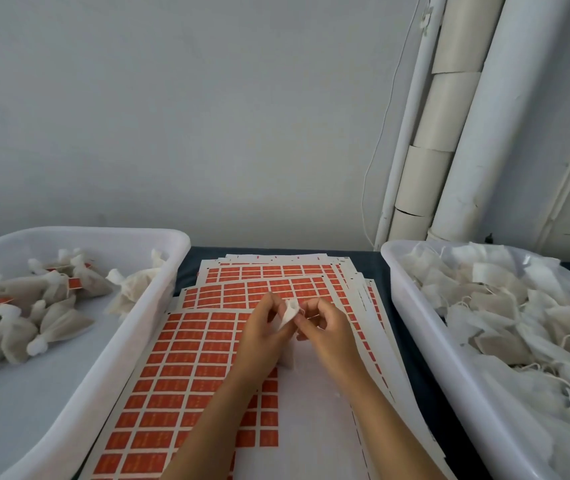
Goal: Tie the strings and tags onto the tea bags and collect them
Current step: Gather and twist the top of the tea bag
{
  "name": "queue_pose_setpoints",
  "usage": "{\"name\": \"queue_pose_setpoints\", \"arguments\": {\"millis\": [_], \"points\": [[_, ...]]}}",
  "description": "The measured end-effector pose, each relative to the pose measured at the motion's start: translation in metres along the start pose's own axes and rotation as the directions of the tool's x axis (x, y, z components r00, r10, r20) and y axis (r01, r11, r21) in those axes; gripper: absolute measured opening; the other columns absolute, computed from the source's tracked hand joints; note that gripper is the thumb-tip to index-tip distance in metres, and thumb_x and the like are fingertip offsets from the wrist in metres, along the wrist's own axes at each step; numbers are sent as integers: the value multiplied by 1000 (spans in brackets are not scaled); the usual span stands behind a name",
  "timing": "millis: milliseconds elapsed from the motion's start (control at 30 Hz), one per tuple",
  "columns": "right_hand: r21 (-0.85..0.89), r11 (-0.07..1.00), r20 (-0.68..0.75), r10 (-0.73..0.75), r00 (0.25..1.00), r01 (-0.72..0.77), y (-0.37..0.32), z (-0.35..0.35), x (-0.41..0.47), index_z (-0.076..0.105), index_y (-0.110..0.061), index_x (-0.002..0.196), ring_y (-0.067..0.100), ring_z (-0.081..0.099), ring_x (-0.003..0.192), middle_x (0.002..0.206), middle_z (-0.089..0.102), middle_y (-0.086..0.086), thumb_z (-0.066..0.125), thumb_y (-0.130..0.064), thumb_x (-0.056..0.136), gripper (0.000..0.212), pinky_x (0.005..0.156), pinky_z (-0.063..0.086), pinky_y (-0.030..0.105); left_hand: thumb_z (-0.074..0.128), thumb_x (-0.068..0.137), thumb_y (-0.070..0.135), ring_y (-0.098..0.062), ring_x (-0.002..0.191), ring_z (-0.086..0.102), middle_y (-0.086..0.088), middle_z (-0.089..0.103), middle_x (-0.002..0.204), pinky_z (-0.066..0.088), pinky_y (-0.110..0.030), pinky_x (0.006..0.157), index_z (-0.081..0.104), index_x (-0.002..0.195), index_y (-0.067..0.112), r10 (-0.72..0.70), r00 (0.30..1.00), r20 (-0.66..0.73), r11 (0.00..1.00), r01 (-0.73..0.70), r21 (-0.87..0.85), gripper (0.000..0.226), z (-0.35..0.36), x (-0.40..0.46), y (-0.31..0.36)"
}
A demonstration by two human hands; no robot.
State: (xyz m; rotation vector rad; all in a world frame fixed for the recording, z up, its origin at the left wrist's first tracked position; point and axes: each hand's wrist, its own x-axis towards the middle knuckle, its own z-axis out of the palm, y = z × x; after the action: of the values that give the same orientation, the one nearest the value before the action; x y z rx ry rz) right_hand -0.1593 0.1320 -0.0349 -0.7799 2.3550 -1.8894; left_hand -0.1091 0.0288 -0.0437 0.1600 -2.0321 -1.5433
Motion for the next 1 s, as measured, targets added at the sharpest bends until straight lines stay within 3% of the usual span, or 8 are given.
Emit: {"name": "queue_pose_setpoints", "arguments": {"millis": [100, 200, 400, 500, 567, 667, 833, 1000], "points": [[-23, 998, 19, -66, 998, 66, 2, -3, -2, 58, -28, 82, 4, 63, 75, 84, 64, -12, 61, -25, 88, 7, 62, 50, 10, 69, 82, 23, -4, 73, 58, 4, 61, 82, 49, -13, 66, 54, 90, 16, 13, 998, 68, 999, -10, -50, 18, -6, -1, -1], [11, 991, 12, -134, 991, 134, 1, -11, -2, 59, -22, 80, 6, 61, 68, 77, 65, -7, 57, -21, 90, 10, 62, 50, 14, 72, 71, 36, -11, 81, 59, 2, 61, 93, 50, -15, 66, 54, 98, 17, -60, 994, 93, 987, 73, -144, 38, -11, -3, 1], [60, 986, 16, -159, 987, 158, 1, -18, -4, 59, -17, 81, 9, 51, 53, 64, 58, 0, 48, -22, 94, 18, 57, 44, 11, 74, 69, 31, -12, 88, 63, 3, 60, 100, 50, -13, 61, 49, 103, 24, -145, 989, -17, 953, 135, -271, 43, -16, -2, 6], [16, 988, 24, -155, 988, 155, 2, -17, -5, 58, -19, 81, 8, 54, 56, 62, 58, -11, 48, -17, 95, 18, 59, 47, 13, 76, 67, 38, -2, 86, 64, 21, 56, 102, 50, -11, 61, 39, 119, 34, -138, 990, 41, 972, 143, -188, 63, -16, -2, 8], [15, 987, 31, -160, 987, 159, 1, -16, -6, 59, -20, 83, 7, 56, 57, 65, 59, -13, 48, -14, 95, 17, 57, 48, 15, 73, 64, 48, -6, 82, 61, 26, 57, 92, 49, -10, 61, 52, 108, 37, -80, 991, 111, 995, 85, -45, 50, -12, -2, 7], [-9, 985, 59, -173, 983, 174, -2, -17, -8, 60, -23, 85, 8, 57, 54, 65, 61, -11, 50, -18, 94, 15, 51, 44, 13, 64, 71, 52, -7, 71, 55, 13, 61, 82, 45, -11, 58, 61, 88, 32, -30, 992, 125, 999, 26, 37, 26, -6, -2, 4], [-157, 955, 76, -240, 968, 250, -3, -21, -10, 59, -25, 88, 7, 57, 53, 62, 60, -11, 50, -25, 92, 10, 52, 49, 14, 49, 85, 46, 1, 65, 55, 17, 61, 71, 42, -7, 58, 62, 85, 18, 44, 992, 120, 999, -45, 7, 31, -8, -3, 6], [-345, 885, 108, -293, 950, 312, 0, -18, -12, 54, -29, 80, 3, 61, 66, 73, 60, -19, 58, -24, 90, 12, 62, 46, 4, 44, 97, 28, 2, 62, 52, 14, 57, 67, 43, -9, 58, 57, 80, 18, 36, 991, 132, 999, -38, 16, 24, -6, -5, 6]]}}
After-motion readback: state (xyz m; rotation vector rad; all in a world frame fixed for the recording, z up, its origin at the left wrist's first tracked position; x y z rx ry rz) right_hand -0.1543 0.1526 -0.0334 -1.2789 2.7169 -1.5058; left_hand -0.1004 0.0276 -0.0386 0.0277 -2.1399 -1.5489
